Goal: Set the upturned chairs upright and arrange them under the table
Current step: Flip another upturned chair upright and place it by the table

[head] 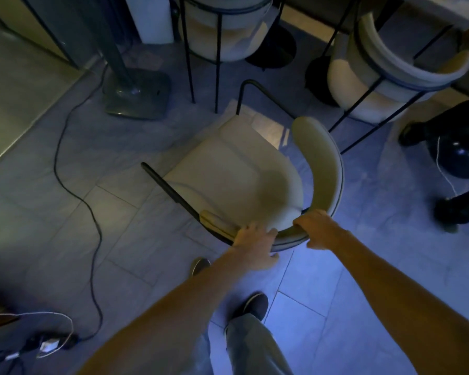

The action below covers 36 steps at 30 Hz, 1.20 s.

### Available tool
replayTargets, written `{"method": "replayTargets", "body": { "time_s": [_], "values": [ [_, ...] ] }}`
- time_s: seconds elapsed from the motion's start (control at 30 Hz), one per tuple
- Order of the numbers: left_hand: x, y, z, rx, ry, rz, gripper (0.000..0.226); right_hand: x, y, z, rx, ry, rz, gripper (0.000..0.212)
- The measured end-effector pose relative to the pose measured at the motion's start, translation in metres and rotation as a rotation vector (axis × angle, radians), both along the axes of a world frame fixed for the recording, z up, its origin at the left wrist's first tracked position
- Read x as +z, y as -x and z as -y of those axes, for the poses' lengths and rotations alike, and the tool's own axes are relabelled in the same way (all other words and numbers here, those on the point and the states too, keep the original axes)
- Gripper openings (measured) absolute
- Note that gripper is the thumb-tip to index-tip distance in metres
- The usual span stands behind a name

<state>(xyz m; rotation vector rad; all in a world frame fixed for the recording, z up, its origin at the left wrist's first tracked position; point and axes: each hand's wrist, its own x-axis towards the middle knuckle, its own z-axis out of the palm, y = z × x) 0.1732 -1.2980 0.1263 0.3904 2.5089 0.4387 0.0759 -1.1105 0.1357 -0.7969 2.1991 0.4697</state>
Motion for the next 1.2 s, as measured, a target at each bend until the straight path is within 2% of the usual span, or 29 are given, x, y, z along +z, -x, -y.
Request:
{"method": "replayTargets", "body": {
  "time_s": [0.1, 0.2, 0.3, 0.43, 0.6, 0.7, 0.87, 1.0, 1.2],
  "values": [
    [-0.01, -0.002, -0.052, 0.132, 0.105, 0.048, 0.064, -0.013, -0.002, -0.014, 0.094, -0.017, -0.108, 0.05],
    [-0.017, 0.002, -0.077, 0.229, 0.214, 0.048, 0.06, -0.018, -0.008, -0.013, 0.128, -0.013, -0.175, 0.042],
    [-0.019, 0.006, -0.075, 0.201, 0.286, 0.008, 0.05, -0.014, -0.008, -0.013, 0.13, -0.033, -0.184, 0.034],
    [-0.022, 0.009, -0.063, 0.122, 0.241, -0.055, 0.046, -0.008, -0.011, -0.008, 0.146, -0.049, -0.189, 0.033],
    [-0.019, 0.006, -0.053, 0.112, 0.27, 0.013, 0.061, -0.007, -0.024, -0.005, 0.167, 0.012, -0.226, 0.031],
    [-0.016, 0.01, -0.037, 0.108, 0.312, 0.047, 0.056, -0.012, -0.033, 0.003, 0.116, 0.071, -0.232, 0.03],
    [-0.012, 0.02, -0.003, 0.062, 0.38, 0.024, 0.044, -0.017, -0.039, 0.03, 0.041, 0.119, -0.224, 0.034],
    [-0.012, 0.035, 0.028, -0.003, 0.415, -0.027, 0.043, -0.018, -0.044, 0.054, -0.026, 0.163, -0.247, 0.04],
    [-0.009, 0.077, 0.071, -0.118, 0.391, -0.123, 0.042, -0.019, -0.031, 0.073, -0.236, 0.322, -0.251, 0.033]
  ]
}}
